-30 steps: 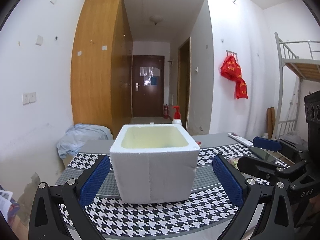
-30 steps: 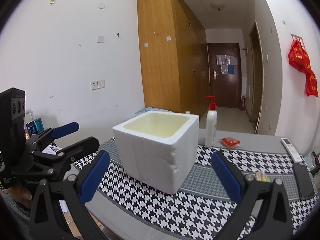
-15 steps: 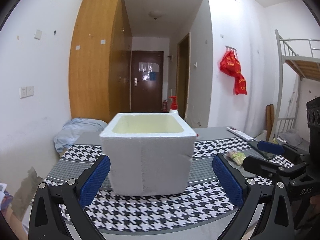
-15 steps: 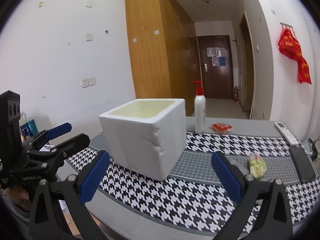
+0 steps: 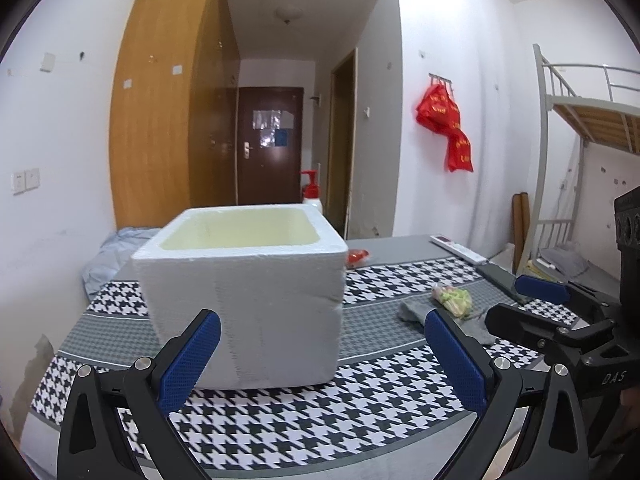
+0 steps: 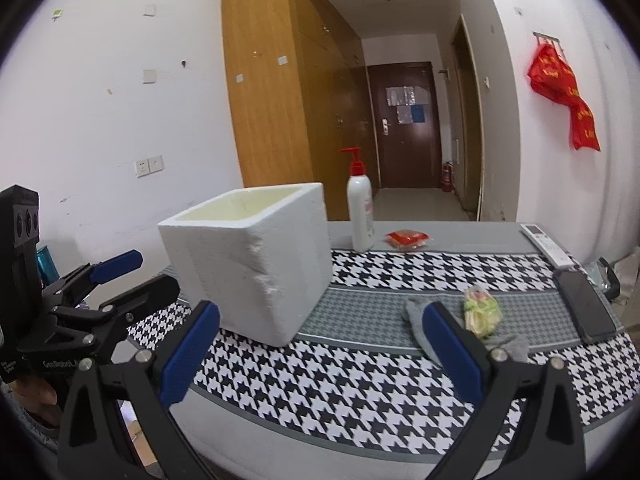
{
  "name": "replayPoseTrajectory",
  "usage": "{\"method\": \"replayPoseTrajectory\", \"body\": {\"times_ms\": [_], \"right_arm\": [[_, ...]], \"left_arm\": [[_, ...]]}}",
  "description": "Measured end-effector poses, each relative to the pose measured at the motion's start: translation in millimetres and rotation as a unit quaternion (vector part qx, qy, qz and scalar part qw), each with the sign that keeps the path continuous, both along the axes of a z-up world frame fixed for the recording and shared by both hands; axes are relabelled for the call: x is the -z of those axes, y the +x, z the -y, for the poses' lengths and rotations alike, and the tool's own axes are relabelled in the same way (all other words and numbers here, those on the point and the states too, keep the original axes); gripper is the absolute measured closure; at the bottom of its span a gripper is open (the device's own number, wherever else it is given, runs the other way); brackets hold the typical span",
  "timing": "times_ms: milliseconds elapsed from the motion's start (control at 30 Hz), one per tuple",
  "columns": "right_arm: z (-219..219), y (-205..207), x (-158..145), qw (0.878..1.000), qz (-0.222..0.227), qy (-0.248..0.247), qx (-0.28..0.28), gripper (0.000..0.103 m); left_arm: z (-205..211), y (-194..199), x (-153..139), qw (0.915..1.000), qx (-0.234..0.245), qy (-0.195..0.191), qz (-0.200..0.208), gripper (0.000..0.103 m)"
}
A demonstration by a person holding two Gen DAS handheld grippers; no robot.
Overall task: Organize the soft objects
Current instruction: 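Withdraw both grippers from the box toward the grey sock and snack bag, then lower both grippers toward the grey sock and the green snack bag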
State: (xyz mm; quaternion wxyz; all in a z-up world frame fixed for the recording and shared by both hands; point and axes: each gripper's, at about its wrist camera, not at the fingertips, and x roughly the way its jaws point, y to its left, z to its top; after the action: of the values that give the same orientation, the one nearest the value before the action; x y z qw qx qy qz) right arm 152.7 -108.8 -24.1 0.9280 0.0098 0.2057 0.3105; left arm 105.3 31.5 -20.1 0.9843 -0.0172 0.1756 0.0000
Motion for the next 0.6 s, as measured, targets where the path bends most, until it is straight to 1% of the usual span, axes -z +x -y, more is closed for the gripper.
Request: {"method": "replayPoseTrajectory", "body": {"times_ms": [333, 600], "right_arm": [[25.3, 11.2, 10.3, 0.999, -0.018, -0.006, 0.036, 0.000], [45.8, 25.8, 19.1, 0.998, -0.033, -0.005, 0.056, 0.000]], "left_arm": [[21.5, 25.2, 4.9, 0.9991, 0.037, 0.005, -0.017, 0.001], [40.2, 44.9, 10.4, 0.9978, 0.055, 0.009, -0.035, 0.001]]}}
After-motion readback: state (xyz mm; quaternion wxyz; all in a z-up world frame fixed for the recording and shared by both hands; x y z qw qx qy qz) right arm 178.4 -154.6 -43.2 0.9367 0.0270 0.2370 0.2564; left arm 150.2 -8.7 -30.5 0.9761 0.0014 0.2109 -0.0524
